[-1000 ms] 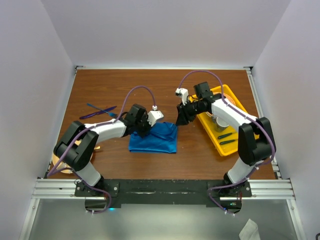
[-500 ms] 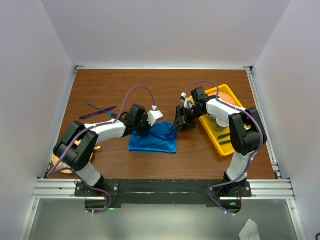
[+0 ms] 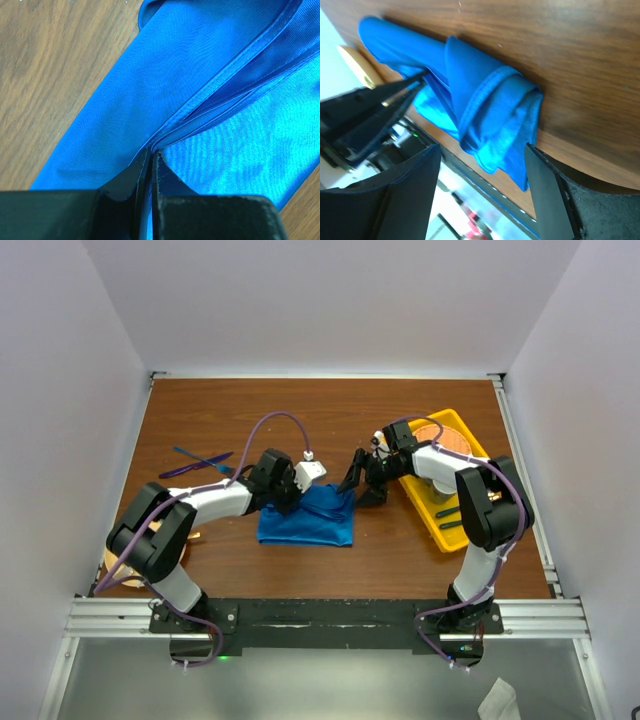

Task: Fold the napkin into a case and place the utensils inside
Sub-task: Smooth out the 2/3-rectangle-folded napkin at the center of the board.

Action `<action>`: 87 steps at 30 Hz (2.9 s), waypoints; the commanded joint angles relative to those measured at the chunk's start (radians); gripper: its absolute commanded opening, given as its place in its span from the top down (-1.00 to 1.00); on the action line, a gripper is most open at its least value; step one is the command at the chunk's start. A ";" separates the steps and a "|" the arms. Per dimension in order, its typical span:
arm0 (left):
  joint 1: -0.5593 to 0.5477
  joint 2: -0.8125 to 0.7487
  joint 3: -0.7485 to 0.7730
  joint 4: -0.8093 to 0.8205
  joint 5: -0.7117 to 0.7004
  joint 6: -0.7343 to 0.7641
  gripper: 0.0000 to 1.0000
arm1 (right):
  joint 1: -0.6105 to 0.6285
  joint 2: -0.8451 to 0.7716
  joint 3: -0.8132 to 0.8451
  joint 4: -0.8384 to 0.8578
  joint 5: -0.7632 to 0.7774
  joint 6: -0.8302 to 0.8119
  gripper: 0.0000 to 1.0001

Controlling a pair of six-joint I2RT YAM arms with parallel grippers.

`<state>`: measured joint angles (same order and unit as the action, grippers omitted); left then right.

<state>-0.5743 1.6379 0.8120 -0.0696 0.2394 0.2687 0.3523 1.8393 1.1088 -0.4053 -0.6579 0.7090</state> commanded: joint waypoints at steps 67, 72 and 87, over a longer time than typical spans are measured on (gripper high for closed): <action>0.128 -0.026 0.065 -0.180 0.201 -0.026 0.12 | 0.036 -0.022 0.010 0.172 0.187 -0.359 1.00; 0.145 -0.004 0.075 -0.173 0.216 -0.019 0.14 | 0.040 -0.026 -0.010 0.189 0.204 -0.413 1.00; 0.166 -0.029 0.162 -0.111 0.364 -0.085 0.32 | 0.074 -0.037 -0.046 0.207 0.245 -0.487 1.00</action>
<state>-0.4061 1.6146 0.8871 -0.2520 0.5526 0.2409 0.4107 1.8576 1.0801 -0.2344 -0.4496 0.2607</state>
